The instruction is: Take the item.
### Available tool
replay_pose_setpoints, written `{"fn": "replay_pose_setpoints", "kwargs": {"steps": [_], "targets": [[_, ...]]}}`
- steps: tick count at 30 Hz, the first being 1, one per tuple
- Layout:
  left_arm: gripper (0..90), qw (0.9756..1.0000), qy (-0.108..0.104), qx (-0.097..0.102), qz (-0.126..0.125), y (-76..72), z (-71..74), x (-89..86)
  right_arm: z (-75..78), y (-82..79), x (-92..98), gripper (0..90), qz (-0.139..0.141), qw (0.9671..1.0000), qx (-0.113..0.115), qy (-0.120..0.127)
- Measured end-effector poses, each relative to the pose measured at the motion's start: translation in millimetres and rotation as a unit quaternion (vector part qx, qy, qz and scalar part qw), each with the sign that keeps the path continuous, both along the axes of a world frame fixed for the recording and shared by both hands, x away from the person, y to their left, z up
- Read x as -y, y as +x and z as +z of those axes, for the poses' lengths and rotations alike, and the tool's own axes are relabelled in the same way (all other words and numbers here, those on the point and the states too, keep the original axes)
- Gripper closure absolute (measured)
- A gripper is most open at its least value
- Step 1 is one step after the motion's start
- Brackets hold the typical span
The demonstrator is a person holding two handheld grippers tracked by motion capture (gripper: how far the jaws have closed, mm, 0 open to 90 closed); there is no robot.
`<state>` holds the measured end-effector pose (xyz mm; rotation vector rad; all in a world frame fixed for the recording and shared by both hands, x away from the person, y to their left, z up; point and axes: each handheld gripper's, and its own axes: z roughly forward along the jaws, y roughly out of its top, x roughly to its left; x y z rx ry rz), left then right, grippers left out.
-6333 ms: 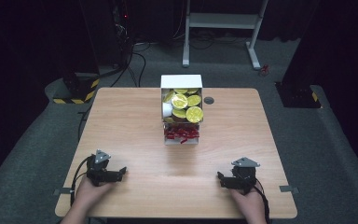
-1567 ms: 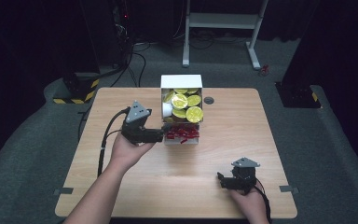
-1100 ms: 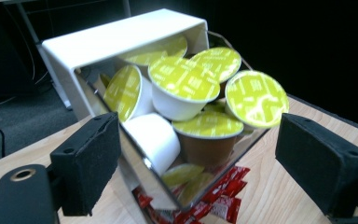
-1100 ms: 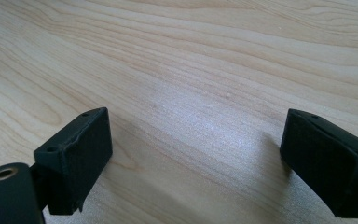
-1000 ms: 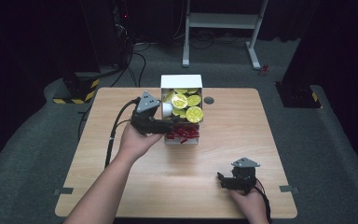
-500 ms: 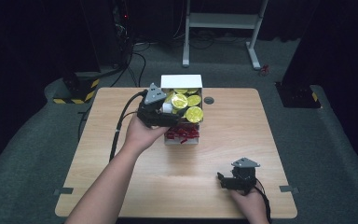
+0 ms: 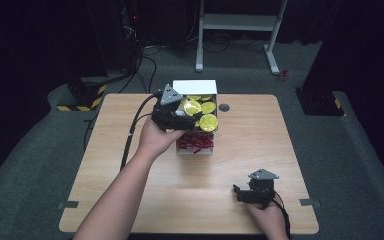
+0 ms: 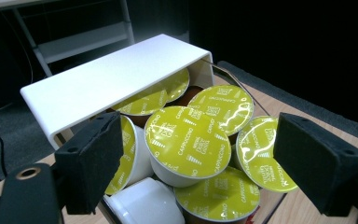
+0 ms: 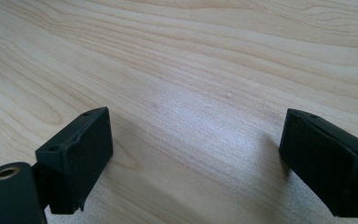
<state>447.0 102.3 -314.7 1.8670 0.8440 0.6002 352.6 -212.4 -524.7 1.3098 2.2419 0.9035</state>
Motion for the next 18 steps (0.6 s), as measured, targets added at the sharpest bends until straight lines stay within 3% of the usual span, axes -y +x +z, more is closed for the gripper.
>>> {"fn": "replay_pose_setpoints", "kwargs": {"steps": [8, 18], "targets": [[19.1, 1.0, 0.001, -0.003, 0.002, 7.1, -2.7, 6.5, 0.0, 0.0, 0.0, 9.6, 0.0, 1.0, 0.0, 0.0], [22.0, 0.9997, 0.026, 0.002, 0.004, 10.4, -8.2, 11.5, 0.0, 0.7, -0.5, 9.8, 0.003, 1.0, 0.0, 0.0]]}}
